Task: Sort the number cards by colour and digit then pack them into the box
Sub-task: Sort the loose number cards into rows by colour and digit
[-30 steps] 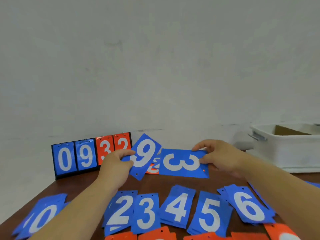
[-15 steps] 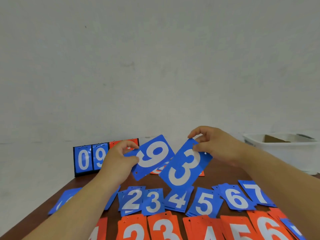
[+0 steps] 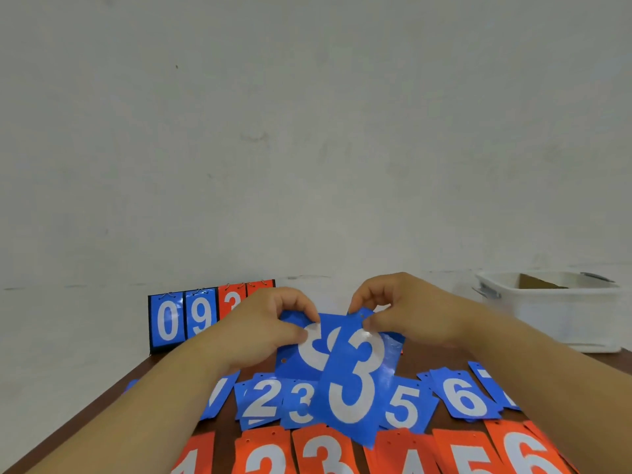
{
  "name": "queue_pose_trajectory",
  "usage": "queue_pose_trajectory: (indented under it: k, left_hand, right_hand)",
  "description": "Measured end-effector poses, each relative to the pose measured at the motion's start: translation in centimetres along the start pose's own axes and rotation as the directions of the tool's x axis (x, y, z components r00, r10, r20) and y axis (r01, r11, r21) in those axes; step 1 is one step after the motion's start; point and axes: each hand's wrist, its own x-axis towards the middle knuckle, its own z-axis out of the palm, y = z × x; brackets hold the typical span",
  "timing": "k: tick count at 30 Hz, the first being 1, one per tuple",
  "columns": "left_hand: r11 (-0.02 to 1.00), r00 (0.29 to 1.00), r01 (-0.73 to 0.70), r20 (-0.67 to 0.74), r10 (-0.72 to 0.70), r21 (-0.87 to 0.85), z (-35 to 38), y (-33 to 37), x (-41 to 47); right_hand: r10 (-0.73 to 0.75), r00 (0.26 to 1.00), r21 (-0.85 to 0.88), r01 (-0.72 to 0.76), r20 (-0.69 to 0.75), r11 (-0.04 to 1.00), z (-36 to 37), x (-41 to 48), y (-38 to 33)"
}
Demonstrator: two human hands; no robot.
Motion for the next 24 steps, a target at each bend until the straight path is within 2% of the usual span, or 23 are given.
queue_pose_trajectory:
  k: [2, 4, 6, 7, 10, 15, 19, 24]
  left_hand:
    - [0.997, 0.993, -0.010, -0.121, 0.001, -0.074, 0.6, -0.5, 0.3]
    - [0.963, 0.964, -0.004, -0.257, -0.068, -0.270, 1.3, -1.2, 0.8]
    - [0.861, 0.945, -0.005, -0.283, -0.162, -0.509, 2.2, -1.8, 1.0]
    - [0.823, 0.943, 0.003, -0.271, -0.191, -0.569, 2.8, -2.1, 1.1]
    - [0.858, 0.927, 0.062, -0.290, -0.239, -0.510, 4.1, -3.3, 1.0]
    - [0.948, 0.823, 0.136, -0.500, -0.270, -0.289, 2.4, -6.9, 0.9]
    - [0.942, 0.757, 0.230, -0.564, -0.330, -0.243, 0.4, -10.5, 0.4]
    - [0.913, 0.766, 0.319, -0.497, -0.407, -0.256, -1.2, -14.9, 0.3]
  right_hand:
    - [0.013, 0.999, 0.000, -0.013, -0.037, 1.000, 0.4, 0.1, 0.4]
    - [0.037, 0.989, 0.028, -0.033, -0.142, 0.999, 0.7, 0.5, 0.9]
    - [0.070, 0.971, 0.068, -0.056, -0.229, 0.996, 1.3, 0.8, 1.5]
    - [0.085, 0.966, 0.092, -0.064, -0.245, 0.994, 1.7, 1.0, 1.8]
    - [0.123, 0.965, 0.135, -0.093, -0.232, 0.986, 2.8, 1.6, 2.5]
    - [0.165, 0.951, 0.022, -0.165, -0.263, 0.986, 4.7, 4.1, 4.6]
    - [0.269, 0.957, -0.042, -0.275, -0.108, 0.961, 7.4, 7.5, 7.0]
    - [0.296, 0.952, -0.211, -0.275, 0.076, 0.938, 11.5, 12.7, 9.0]
